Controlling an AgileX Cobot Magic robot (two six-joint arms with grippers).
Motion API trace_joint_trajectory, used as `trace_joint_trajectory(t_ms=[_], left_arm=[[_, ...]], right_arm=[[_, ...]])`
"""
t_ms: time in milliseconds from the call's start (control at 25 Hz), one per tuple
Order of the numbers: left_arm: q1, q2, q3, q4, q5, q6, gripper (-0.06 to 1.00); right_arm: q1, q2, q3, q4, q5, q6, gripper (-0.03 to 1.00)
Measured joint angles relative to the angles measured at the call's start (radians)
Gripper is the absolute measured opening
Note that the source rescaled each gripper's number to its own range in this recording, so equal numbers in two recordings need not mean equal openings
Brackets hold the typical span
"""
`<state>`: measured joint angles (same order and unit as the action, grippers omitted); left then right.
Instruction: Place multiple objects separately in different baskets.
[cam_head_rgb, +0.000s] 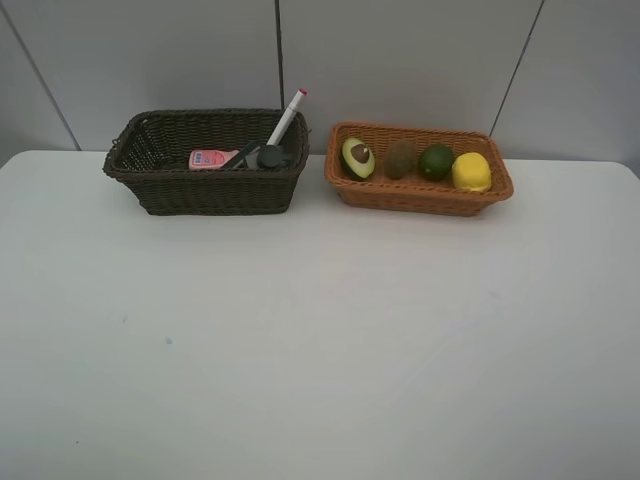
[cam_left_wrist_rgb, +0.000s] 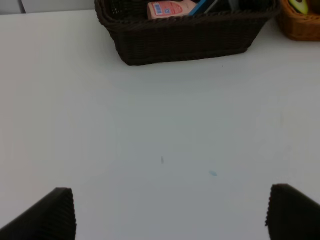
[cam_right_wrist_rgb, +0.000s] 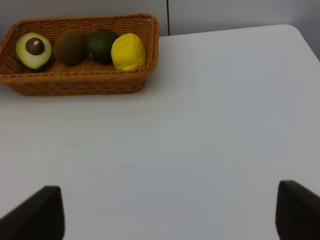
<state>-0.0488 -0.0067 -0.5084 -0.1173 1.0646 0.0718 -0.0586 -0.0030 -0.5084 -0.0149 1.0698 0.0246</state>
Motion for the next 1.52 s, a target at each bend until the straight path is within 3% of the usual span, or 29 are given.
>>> trace_joint_trajectory(t_ms=[1520], left_arm=[[0.000, 0.000, 0.000, 0.000, 0.000, 0.000, 1.00]], right_arm=[[0.000, 0.000, 0.000, 0.000, -0.005, -0.001, 1.00]])
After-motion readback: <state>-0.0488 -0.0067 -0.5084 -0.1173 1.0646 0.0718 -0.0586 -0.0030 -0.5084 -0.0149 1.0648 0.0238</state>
